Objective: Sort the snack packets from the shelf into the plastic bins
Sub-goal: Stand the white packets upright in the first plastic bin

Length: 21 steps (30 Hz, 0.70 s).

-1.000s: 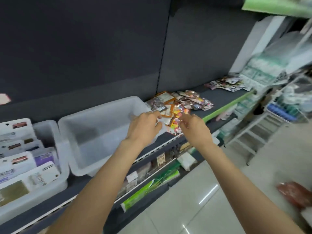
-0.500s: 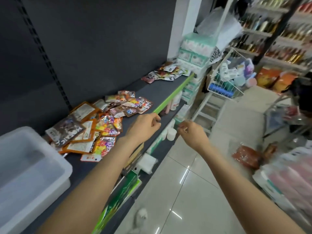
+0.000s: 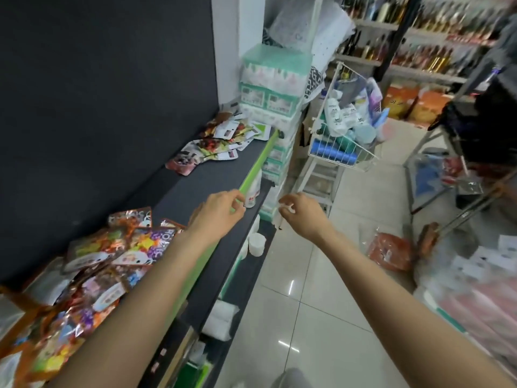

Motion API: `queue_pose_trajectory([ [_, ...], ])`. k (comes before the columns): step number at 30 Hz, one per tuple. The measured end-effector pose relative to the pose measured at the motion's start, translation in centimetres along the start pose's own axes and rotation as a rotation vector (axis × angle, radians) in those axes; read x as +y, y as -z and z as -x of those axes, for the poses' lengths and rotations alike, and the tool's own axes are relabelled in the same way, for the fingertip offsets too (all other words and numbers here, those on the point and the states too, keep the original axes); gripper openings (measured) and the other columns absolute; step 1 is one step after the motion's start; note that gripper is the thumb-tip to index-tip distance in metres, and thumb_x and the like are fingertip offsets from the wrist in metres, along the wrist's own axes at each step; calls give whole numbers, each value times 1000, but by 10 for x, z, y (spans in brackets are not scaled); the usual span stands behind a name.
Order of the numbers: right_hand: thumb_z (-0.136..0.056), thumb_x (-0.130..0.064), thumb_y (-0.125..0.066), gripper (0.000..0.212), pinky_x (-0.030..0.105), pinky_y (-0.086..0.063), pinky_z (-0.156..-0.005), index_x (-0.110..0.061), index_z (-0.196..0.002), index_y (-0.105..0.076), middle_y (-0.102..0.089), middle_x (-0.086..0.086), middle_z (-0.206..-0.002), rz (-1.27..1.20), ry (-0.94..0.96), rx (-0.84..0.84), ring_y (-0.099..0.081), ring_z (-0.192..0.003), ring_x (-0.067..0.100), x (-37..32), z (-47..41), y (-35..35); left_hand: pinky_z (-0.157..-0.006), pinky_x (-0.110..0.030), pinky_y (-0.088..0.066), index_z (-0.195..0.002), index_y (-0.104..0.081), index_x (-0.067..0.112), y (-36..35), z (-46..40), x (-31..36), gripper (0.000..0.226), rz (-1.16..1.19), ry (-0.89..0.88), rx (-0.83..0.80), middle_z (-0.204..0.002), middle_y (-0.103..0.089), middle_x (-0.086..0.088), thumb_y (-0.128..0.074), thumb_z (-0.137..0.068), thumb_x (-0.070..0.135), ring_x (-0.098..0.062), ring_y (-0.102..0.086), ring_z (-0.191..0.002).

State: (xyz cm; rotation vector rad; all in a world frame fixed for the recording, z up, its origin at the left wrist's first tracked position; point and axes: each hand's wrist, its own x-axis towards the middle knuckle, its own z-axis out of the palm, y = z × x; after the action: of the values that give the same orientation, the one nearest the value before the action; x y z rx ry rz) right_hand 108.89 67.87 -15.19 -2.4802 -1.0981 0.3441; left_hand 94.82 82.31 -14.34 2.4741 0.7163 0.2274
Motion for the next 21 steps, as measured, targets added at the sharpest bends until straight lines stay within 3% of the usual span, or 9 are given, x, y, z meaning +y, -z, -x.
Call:
queue_pose_trajectory([
  [4, -94, -20, -50, 29, 39, -47, -91, -6, -117, -62, -61, 16, -117, -25, 23, -5, -59, -106, 30, 14, -61, 13, -74, -34, -52, -107, -61, 25, -2, -62, 3, 18, 20, -1, 11, -82, -65, 12, -54, -90, 20, -11, -61, -83],
  [9, -94, -16, -50, 28, 44, -45, -88, 2, -112, -61, -60, 21, -111, -29, 83, -24, -59, -100, 35, 36, -153, 37, -79, -39, -51, -110, -61, 23, -8, -149, 9, 20, -9, 29, 77, -81, -57, 11, -56, -91, 25, -18, -58, -83],
  [17, -96, -20, -48, 34, 34, -41, -92, -8, -128, -54, -56, 15, -123, 7, 262, -119, -54, -112, 30, 76, -307, 62, -79, -39, -53, -110, -62, 22, -9, -278, 11, 19, 57, 270, 237, -103, -65, 3, -52, -93, 25, -18, -62, -89],
  [21, -97, -19, -46, 34, 35, -42, -91, -8, -129, -52, -54, 14, -122, 46, 374, -174, -53, -110, 31, 76, -367, 62, -85, -38, -50, -115, -61, 17, -14, -322, -15, 26, 20, 395, 231, -113, -64, -1, -57, -91, 24, -20, -61, -99],
])
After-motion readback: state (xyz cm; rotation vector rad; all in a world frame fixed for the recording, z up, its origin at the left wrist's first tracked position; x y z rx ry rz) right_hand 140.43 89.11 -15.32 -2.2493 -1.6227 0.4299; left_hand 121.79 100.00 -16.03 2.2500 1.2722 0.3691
